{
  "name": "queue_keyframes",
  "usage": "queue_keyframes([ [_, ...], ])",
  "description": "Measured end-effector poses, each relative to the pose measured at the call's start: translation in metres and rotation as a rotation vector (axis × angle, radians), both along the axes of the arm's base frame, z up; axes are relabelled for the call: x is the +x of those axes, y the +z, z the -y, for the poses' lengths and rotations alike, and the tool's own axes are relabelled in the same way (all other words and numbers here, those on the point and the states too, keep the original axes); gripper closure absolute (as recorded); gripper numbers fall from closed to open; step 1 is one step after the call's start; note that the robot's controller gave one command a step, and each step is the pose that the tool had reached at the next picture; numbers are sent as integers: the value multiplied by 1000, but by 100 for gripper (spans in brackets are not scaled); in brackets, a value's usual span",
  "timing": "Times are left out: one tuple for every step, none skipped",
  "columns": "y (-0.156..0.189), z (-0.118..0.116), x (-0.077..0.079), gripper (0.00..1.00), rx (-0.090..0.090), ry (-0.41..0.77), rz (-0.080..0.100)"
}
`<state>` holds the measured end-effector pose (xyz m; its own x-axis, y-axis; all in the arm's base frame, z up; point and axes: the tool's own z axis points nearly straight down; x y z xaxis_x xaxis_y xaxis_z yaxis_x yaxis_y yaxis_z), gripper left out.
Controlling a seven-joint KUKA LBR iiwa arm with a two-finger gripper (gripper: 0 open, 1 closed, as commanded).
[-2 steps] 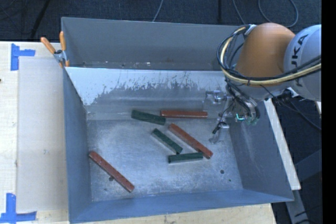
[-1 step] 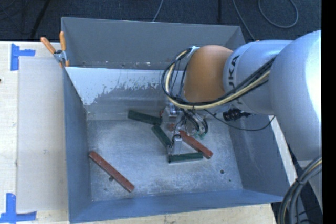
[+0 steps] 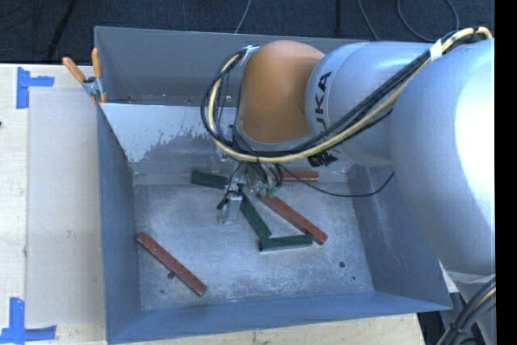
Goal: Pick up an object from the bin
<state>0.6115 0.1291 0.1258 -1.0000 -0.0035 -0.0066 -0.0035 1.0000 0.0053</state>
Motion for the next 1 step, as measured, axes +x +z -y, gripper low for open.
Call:
queue_keyframes([
  [-54,23,9,0,-5,-78,-8],
])
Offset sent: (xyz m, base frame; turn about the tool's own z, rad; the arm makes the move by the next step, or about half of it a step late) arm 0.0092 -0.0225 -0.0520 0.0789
